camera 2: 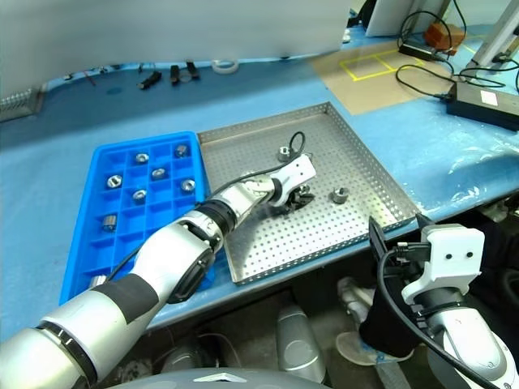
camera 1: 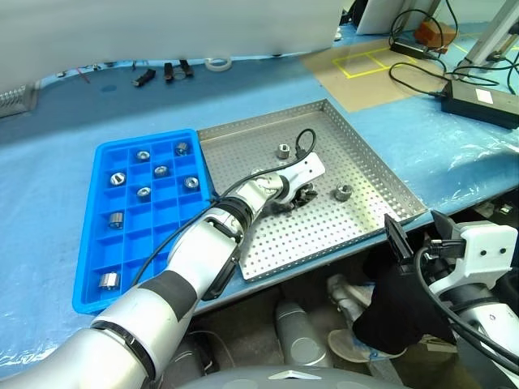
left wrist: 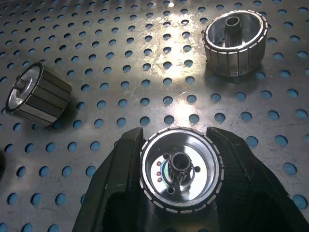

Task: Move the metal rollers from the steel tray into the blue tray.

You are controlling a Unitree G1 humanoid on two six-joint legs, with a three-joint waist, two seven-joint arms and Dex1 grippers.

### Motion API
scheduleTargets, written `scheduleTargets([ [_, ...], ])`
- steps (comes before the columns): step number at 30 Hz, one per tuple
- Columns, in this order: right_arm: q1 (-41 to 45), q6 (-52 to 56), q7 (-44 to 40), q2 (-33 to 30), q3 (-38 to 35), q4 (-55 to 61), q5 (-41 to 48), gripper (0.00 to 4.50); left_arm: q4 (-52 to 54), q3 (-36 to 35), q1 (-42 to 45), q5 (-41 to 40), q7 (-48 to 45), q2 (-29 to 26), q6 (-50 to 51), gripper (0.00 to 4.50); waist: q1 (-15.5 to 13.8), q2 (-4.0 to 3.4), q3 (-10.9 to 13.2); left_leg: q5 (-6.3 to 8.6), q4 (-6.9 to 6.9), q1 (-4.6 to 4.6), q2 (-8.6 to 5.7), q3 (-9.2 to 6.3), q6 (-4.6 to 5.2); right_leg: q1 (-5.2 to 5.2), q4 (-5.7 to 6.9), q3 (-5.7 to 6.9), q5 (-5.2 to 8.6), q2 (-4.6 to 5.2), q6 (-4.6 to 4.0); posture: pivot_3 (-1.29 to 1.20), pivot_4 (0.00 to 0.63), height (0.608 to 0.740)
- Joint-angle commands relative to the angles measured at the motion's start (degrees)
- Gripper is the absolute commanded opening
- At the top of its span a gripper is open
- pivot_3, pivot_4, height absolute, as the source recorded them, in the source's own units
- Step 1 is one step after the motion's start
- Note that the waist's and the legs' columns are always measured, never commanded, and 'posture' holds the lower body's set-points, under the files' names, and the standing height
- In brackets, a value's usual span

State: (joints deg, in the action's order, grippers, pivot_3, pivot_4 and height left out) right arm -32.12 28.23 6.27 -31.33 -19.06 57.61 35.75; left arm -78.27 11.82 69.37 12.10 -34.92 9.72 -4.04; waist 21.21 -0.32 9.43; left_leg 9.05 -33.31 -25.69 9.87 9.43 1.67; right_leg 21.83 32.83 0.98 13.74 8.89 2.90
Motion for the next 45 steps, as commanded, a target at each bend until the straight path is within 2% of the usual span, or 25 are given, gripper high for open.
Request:
scheduleTargets([
  [1,0.72,-0.02,-0.47,-0.46,1.00,2.39,0.40,3.96,2.50,-2.98,0.88,-3.17,-3.82,4.34,-3.08,1.71,0.00,0.00,0.00,0.00,0.00,-0.02,0.00,0.00,0.01,0.00,0.00,0.04,0.00,0.02,0.00,-0.76,0.150,0.740],
  [6,3.96,2.33,-2.37,-0.24,1.59,1.74,0.68,3.96,6.17,-6.17,1.75,-6.73,-11.93,-1.15,-6.33,1.71,-0.09,0.00,0.00,-0.05,-0.02,-0.12,-0.05,-0.04,0.08,-0.09,-0.01,0.31,0.00,0.25,0.00,-0.67,0.150,0.740],
  [11,13.00,5.01,-7.68,-2.52,2.06,-3.34,1.95,3.96,12.65,-7.65,-0.89,-9.38,-19.10,-7.35,-6.94,1.71,-0.32,0.02,0.01,-0.12,-0.06,-0.16,-0.09,-0.08,0.23,-0.15,0.01,0.40,-0.02,0.31,-0.03,-0.55,0.150,0.740],
  [17,27.78,7.05,-17.22,-6.03,5.32,-12.82,3.93,3.96,30.69,-8.98,-9.29,-13.19,-22.50,-16.11,0.64,1.71,-3.40,0.02,0.03,-0.19,-0.08,0.17,0.01,-0.24,0.34,-0.66,0.06,0.65,-0.03,0.31,-0.07,-0.36,0.150,0.740],
  [20,35.29,7.35,-22.34,-6.23,9.25,-18.42,3.29,3.96,43.81,-9.18,-16.63,-14.27,-21.05,-20.26,5.78,1.71,-6.24,0.01,0.04,-0.24,-0.11,0.14,0.03,-0.64,0.42,-0.60,0.21,0.66,-0.05,0.31,-0.10,-0.22,0.150,0.740],
  [25,46.98,6.08,-30.64,-3.94,16.95,-27.44,1.16,3.96,65.15,-10.09,-28.19,-16.93,-17.91,-25.11,17.35,1.71,-15.03,-0.02,0.06,-0.33,-0.14,0.10,0.11,-0.77,0.38,-0.35,0.88,0.70,0.03,0.30,-0.27,-0.05,0.150,0.740],
  [29,54.76,4.57,-36.26,-1.25,21.04,-34.60,-0.96,3.96,75.88,-11.11,-34.30,-17.90,-13.68,-27.87,24.17,1.71,-21.95,-0.09,0.09,-0.54,-0.11,0.05,0.21,-0.73,0.07,-0.11,1.19,0.71,0.10,0.24,-0.40,0.08,0.150,0.740],
  [30,56.87,4.02,-37.87,-0.23,22.57,-36.79,-1.82,3.96,78.47,-11.76,-36.32,-18.08,-12.49,-28.77,25.55,1.71,-23.64,-0.09,0.09,-0.57,-0.11,0.04,0.20,-0.70,0.01,-0.09,1.31,0.74,0.17,0.23,-0.53,0.10,0.150,0.740],
  [32,59.14,3.21,-40.32,1.00,24.25,-39.37,-3.12,3.96,81.94,-12.22,-38.93,-18.24,-10.41,-29.90,27.39,1.71,-25.81,-0.09,0.09,-0.62,-0.13,0.01,0.03,-0.58,-0.06,0.18,1.96,0.66,0.63,0.27,-1.40,0.15,0.150,0.740],
  [33,59.77,3.09,-41.30,1.57,24.60,-40.03,-3.24,3.96,83.41,-12.39,-39.98,-18.46,-9.52,-30.27,28.31,1.71,-26.95,-0.09,0.09,-0.65,-0.12,-0.01,0.02,-0.52,-0.12,0.20,2.00,0.67,0.65,0.27,-1.44,0.16,0.150,0.740],
  [39,62.19,2.87,-45.11,4.05,26.00,-42.60,-4.52,3.96,92.09,-12.13,-47.76,-20.98,-8.20,-32.90,33.35,1.71,-29.69,-0.08,0.09,-0.87,-0.07,-0.25,0.04,-0.74,-0.41,0.33,2.03,0.87,0.64,0.24,-1.42,0.22,0.150,0.740],
  [42,62.07,3.28,-45.69,4.56,25.90,-42.31,-4.73,3.96,92.78,-11.22,-49.11,-21.57,-8.17,-33.87,34.13,1.71,-30.13,-0.08,0.09,-1.02,0.15,-0.23,0.12,-0.81,-0.77,0.40,2.03,0.89,0.63,0.16,-1.38,0.22,0.150,0.740],
  [45,61.52,3.80,-45.75,4.84,25.81,-41.56,-4.94,3.96,92.05,-10.36,-49.64,-21.94,-8.37,-34.41,34.30,1.71,-30.15,-0.09,0.09,-1.25,0.25,-0.21,0.41,-0.92,-1.08,0.43,2.03,0.88,0.56,-0.33,-1.28,0.20,0.150,0.740],
])
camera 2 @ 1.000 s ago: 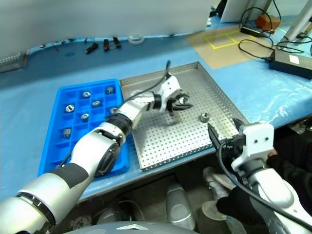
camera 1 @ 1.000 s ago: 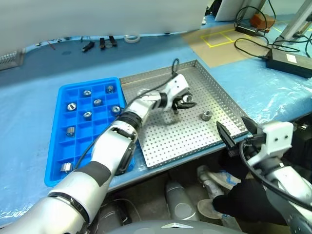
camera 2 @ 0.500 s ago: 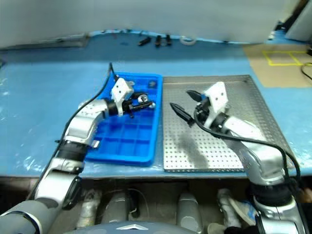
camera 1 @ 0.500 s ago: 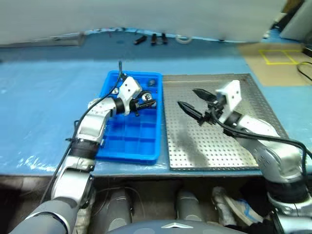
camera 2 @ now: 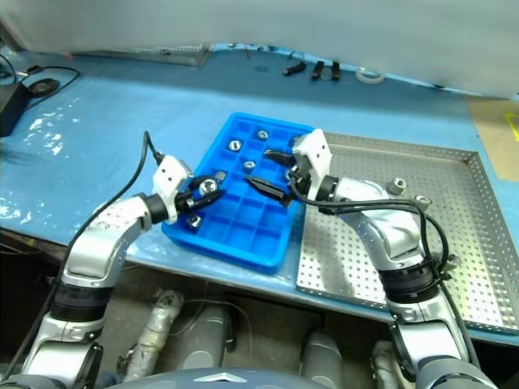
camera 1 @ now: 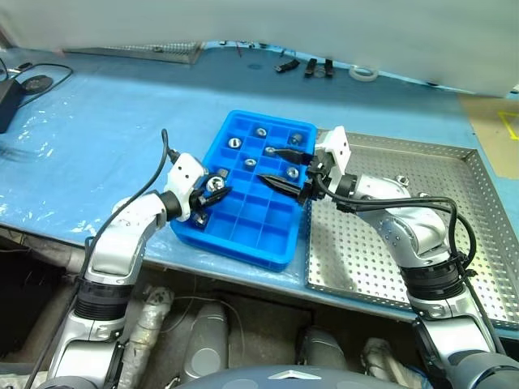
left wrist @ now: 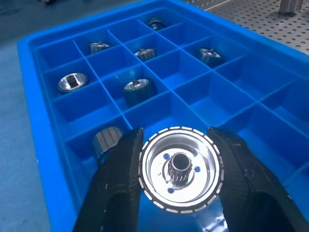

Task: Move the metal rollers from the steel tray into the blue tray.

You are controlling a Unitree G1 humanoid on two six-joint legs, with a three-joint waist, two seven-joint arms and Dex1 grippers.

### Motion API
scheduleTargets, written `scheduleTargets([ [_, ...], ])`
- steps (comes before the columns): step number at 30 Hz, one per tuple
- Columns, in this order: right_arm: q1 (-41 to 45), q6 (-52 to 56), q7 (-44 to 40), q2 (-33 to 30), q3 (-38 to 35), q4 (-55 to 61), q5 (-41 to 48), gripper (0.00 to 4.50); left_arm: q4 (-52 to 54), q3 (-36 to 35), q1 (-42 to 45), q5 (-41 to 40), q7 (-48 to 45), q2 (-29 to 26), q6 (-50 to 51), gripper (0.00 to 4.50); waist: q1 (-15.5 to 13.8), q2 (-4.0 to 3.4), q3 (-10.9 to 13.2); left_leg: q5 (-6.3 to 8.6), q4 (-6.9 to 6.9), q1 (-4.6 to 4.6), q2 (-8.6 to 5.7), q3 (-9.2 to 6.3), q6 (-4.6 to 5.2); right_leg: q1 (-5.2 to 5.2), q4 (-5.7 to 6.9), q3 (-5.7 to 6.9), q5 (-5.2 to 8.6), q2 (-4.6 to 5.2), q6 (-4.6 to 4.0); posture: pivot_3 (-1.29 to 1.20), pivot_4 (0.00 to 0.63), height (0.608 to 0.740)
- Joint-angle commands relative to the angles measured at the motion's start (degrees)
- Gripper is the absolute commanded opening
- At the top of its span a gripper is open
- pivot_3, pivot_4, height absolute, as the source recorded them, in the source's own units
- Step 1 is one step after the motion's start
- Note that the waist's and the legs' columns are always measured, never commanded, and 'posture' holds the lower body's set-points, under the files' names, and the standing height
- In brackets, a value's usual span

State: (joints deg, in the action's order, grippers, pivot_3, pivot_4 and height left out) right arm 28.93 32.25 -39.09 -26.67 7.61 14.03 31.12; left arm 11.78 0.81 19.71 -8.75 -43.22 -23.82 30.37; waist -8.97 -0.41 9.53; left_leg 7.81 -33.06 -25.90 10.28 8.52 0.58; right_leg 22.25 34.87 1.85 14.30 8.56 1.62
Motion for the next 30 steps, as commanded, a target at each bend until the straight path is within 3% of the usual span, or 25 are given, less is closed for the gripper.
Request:
scheduleTargets([
  [1,0.25,-0.12,-0.31,0.19,-0.94,2.20,-0.42,3.96,1.41,1.01,0.11,-0.96,-0.01,-1.04,-0.32,1.71,0.07,0.00,0.00,-0.10,0.04,0.04,0.20,0.00,-0.17,0.02,0.00,-0.01,-0.08,-0.21,0.07,0.20,0.150,0.740],
  [7,-0.80,0.33,0.52,0.09,-1.72,3.02,-1.04,3.96,-0.91,2.60,0.79,-1.53,-0.49,-1.37,-0.81,1.71,0.24,-0.01,-0.01,-0.75,0.95,0.42,0.76,0.00,-1.17,0.23,0.07,-0.19,-0.24,-0.66,0.20,0.17,0.150,0.740],
  [11,-1.83,0.58,1.59,-0.13,-2.53,4.09,-1.14,3.96,-4.44,2.35,3.58,-1.24,0.77,-1.41,-0.98,3.03,0.23,-0.01,-0.01,-0.97,0.95,0.24,1.36,0.01,-1.53,0.54,0.09,-0.23,-0.31,-1.42,0.01,0.17,0.150,0.740],
  [14,-2.32,0.56,2.27,-0.22,-2.95,4.54,-1.32,3.96,-7.64,2.73,5.80,-0.37,1.39,-1.63,-2.37,3.94,0.36,-0.01,-0.01,-1.02,0.95,0.20,1.46,0.05,-1.62,0.74,0.26,-0.27,-0.35,-1.48,-0.06,0.13,0.150,0.740],
  [23,-5.50,1.06,5.88,-2.34,-7.62,7.57,-2.25,3.96,-12.30,2.48,15.03,-7.32,-5.01,1.24,-2.66,3.94,0.45,-0.01,-0.01,-1.13,0.90,0.37,1.44,0.15,-1.78,0.74,0.49,-0.41,-0.40,-1.47,-0.16,-0.03,0.150,0.740],
  [30,-16.08,1.84,11.52,-6.24,-19.58,12.51,-2.89,3.96,-20.71,4.83,23.93,-11.72,-13.86,6.35,-5.31,3.94,1.97,-0.01,-0.02,-1.14,0.88,0.44,1.43,0.29,-1.78,0.74,0.55,-0.59,-0.40,-1.48,-0.17,-0.20,0.150,0.740],
])
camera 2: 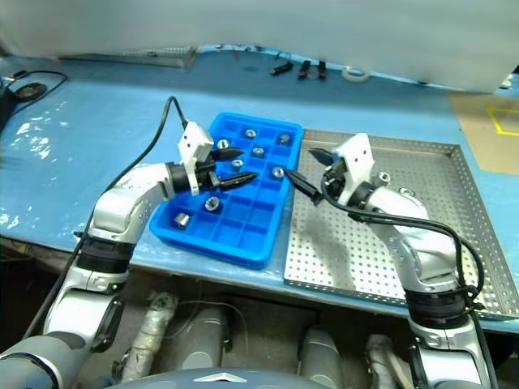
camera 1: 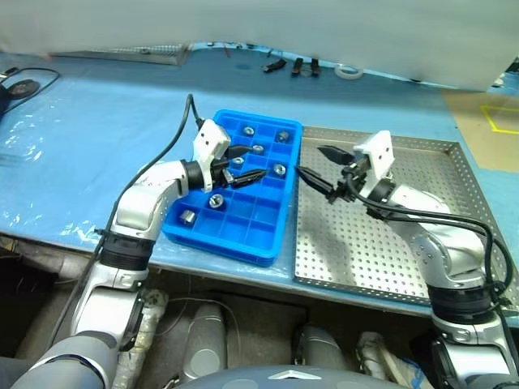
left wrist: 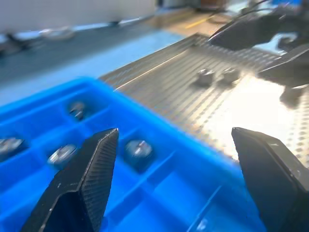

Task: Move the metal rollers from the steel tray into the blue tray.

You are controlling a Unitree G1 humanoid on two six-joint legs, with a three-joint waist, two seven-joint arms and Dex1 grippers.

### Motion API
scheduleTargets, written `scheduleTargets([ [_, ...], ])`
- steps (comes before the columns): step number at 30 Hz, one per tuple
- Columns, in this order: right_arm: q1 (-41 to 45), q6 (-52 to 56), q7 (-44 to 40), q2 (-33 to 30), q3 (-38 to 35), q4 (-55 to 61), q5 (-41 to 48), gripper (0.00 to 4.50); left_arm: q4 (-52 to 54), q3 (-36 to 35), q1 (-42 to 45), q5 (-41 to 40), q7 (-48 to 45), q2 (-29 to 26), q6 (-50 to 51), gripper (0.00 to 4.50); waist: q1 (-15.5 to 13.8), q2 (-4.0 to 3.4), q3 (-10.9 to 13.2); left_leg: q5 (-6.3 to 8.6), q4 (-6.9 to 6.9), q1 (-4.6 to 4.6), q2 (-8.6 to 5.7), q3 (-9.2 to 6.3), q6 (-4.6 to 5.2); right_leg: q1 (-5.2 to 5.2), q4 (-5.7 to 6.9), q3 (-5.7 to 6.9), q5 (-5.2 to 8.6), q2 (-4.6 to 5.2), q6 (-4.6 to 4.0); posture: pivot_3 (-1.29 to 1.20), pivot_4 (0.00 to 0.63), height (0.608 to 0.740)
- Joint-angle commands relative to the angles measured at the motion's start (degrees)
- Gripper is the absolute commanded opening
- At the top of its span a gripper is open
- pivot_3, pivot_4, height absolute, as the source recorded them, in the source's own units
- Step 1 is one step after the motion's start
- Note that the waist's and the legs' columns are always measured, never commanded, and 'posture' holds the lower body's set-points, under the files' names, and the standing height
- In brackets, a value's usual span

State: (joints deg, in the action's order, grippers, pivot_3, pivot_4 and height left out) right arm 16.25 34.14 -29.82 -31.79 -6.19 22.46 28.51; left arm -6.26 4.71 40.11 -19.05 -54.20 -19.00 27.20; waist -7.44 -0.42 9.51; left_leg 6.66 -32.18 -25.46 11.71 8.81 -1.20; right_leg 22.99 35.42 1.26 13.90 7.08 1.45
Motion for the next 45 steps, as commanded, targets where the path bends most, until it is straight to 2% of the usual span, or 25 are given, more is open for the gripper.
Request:
scheduleTargets([
  [1,-4.96,-0.01,3.17,-1.30,-7.25,4.90,-0.58,3.96,-4.17,1.14,4.72,-1.69,-3.93,2.29,-2.59,3.94,0.84,0.00,0.00,0.01,0.00,0.01,0.00,0.03,0.02,0.00,-0.01,-0.02,0.00,0.00,0.00,-0.25,0.150,0.740],
  [4,-8.95,0.41,5.62,-1.16,-10.39,7.84,-0.88,3.96,-8.32,1.39,7.29,-2.31,-6.96,4.42,-4.26,4.47,2.60,0.01,0.00,0.06,0.00,0.04,0.00,0.17,0.12,0.03,-0.03,-0.05,0.00,0.00,0.00,-0.29,0.150,0.740],
  [8,-13.60,1.10,8.35,-0.38,-12.97,11.43,-0.89,3.96,-13.23,1.57,10.70,-2.53,-9.65,7.24,-6.16,4.47,5.11,0.00,0.00,0.21,0.01,0.26,0.01,0.53,0.35,0.03,-0.09,-0.14,0.00,0.00,0.01,-0.35,0.150,0.740],
  [12,-16.47,0.13,10.81,0.78,-15.27,9.76,-2.18,3.96,-16.52,2.75,13.38,-0.59,-9.32,9.83,-8.12,4.47,6.58,0.00,0.00,0.37,-0.01,0.33,0.03,0.74,0.62,0.05,-0.13,-0.29,0.00,0.01,0.01,-0.37,0.150,0.740],
  [17,-18.08,-1.61,12.03,1.36,-16.54,5.54,-4.44,3.96,-14.28,4.13,13.51,-2.23,-13.14,10.43,-6.14,4.47,6.88,0.00,0.00,0.46,-0.03,0.41,0.02,1.05,0.76,0.09,-0.19,-0.58,0.00,0.02,0.01,-0.37,0.150,0.740],
  [22,-17.91,-3.55,12.75,1.93,-17.71,-1.32,-6.19,3.96,-10.56,7.09,11.30,-2.02,-17.75,8.67,-5.42,4.47,6.81,-0.01,-0.01,0.55,-0.04,0.41,0.03,1.21,0.90,0.13,-0.29,-0.76,-0.01,0.03,0.01,-0.38,0.150,0.740],
  [33,-19.27,-5.88,12.80,3.53,-17.23,-11.57,-8.83,3.96,-6.61,7.98,8.67,-1.66,-16.36,8.12,-4.69,4.47,6.77,-0.01,-0.01,0.59,-0.12,0.41,0.03,1.27,0.97,0.11,-0.31,-0.93,-0.02,0.03,-0.02,-0.33,0.150,0.740],
  [43,-20.49,-2.10,12.93,4.45,-17.34,-12.41,-7.43,3.96,-5.15,8.70,7.45,-1.51,-16.27,6.80,-4.04,4.47,6.68,-0.03,-0.02,0.59,-0.12,0.42,0.04,1.28,0.97,0.10,-0.31,-1.04,-0.03,0.02,-0.03,-0.33,0.150,0.740],
  [45,-20.47,-2.02,12.93,4.62,-17.37,-12.34,-7.36,3.58,-5.23,8.85,7.41,-1.40,-16.31,6.62,-4.11,4.50,6.66,-0.03,-0.02,0.59,-0.12,0.43,0.03,1.28,0.97,0.08,-0.31,-1.05,-0.03,0.03,-0.04,-0.34,0.150,0.740],
])
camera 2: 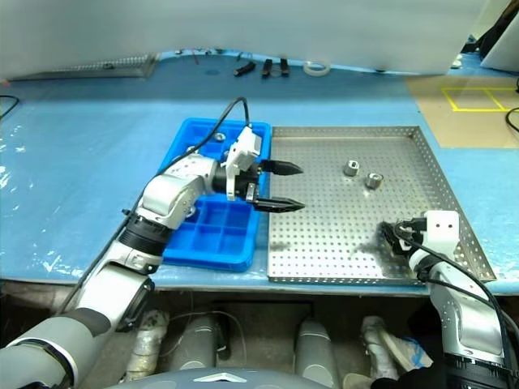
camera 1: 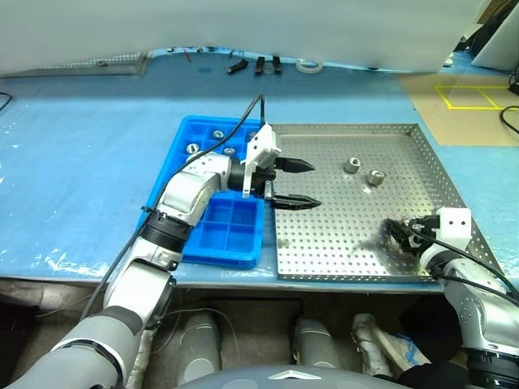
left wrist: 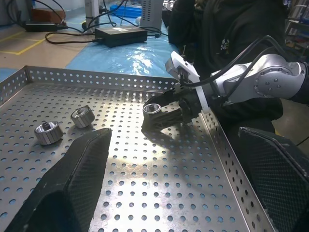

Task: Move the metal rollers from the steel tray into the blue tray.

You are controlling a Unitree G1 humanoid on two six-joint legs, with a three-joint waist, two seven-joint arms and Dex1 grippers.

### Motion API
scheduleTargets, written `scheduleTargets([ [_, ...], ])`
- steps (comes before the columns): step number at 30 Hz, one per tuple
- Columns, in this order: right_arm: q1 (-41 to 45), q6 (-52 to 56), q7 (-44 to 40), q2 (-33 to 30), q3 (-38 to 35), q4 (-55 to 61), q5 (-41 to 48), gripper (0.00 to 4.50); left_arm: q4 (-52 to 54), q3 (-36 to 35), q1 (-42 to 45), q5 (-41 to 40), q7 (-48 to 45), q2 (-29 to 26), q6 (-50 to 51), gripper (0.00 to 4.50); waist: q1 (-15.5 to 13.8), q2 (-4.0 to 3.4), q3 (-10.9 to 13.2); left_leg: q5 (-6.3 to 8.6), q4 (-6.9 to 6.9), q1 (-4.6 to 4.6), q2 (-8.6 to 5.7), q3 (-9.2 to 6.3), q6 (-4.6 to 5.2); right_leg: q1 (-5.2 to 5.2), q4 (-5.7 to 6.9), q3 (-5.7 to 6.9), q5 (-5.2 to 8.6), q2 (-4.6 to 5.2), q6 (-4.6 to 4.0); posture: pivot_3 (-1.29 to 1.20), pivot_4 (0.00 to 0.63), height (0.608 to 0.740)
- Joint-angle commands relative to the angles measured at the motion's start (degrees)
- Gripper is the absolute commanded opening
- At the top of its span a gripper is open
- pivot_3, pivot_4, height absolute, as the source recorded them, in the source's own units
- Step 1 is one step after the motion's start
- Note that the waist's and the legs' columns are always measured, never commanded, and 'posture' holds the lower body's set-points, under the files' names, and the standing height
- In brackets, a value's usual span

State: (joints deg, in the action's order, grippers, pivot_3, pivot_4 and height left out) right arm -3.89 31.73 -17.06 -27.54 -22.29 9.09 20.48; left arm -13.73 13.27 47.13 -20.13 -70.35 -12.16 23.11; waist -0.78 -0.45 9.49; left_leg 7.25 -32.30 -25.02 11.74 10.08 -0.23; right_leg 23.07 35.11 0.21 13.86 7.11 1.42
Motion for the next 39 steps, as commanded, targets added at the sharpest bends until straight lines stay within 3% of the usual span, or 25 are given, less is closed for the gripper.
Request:
scheduleTargets([
  [1,-0.33,0.42,0.16,0.40,-1.28,1.12,0.70,3.37,2.20,0.33,0.38,-0.27,-0.18,-0.29,-0.05,4.50,0.01,0.00,0.00,0.00,0.00,0.01,0.00,0.00,0.00,-0.01,0.00,-0.01,0.00,0.00,0.00,-0.34,0.150,0.740],
  [6,-0.44,0.17,-0.07,0.41,-1.09,2.40,0.89,1.72,1.23,0.14,0.34,0.63,0.53,-1.27,-0.51,4.50,0.09,0.00,0.00,0.00,0.00,0.03,0.01,0.00,-0.01,-0.01,0.00,-0.04,-0.01,-0.01,0.00,-0.34,0.150,0.740],
  [7,-0.44,0.12,-0.14,0.40,-1.00,2.61,0.87,1.64,1.19,-0.04,0.26,0.69,0.72,-1.51,-0.52,4.50,0.09,0.00,0.00,0.00,0.01,0.03,0.01,0.00,-0.02,0.00,0.00,-0.06,-0.01,-0.01,0.00,-0.34,0.150,0.740],
  [15,2.67,0.55,-1.96,0.21,2.65,7.70,1.37,1.64,3.40,-2.54,-1.26,0.33,4.31,-5.09,1.43,4.50,0.18,-0.01,0.00,-0.01,0.03,0.03,0.02,0.01,-0.02,0.02,-0.01,-0.05,-0.01,-0.02,0.00,-0.29,0.150,0.740],
  [22,14.93,5.05,-7.95,0.40,11.21,12.97,6.51,1.64,9.25,-6.72,-5.08,-0.10,9.56,-9.81,3.54,4.50,-0.22,-0.02,-0.01,-0.03,0.06,0.06,0.03,0.01,-0.06,0.07,0.07,-0.02,-0.03,-0.04,0.02,-0.16,0.150,0.740],
  [31,31.99,3.07,-16.11,3.48,23.61,2.03,4.17,1.64,20.47,-13.94,-14.40,0.19,20.40,-15.36,8.14,4.50,-3.67,-0.02,0.00,-0.06,0.10,-0.09,0.06,-0.06,-0.12,0.14,0.08,0.42,-0.03,-0.02,0.00,0.09,0.150,0.740],
  [39,38.92,-0.60,-16.72,9.57,26.16,-9.52,1.01,1.64,29.18,-18.14,-22.71,-1.36,27.63,-17.51,11.92,4.50,-6.58,0.00,0.01,-0.23,0.14,-0.16,0.06,-0.15,-0.41,0.19,0.13,0.55,-0.03,-0.01,0.00,0.23,0.150,0.740],
])
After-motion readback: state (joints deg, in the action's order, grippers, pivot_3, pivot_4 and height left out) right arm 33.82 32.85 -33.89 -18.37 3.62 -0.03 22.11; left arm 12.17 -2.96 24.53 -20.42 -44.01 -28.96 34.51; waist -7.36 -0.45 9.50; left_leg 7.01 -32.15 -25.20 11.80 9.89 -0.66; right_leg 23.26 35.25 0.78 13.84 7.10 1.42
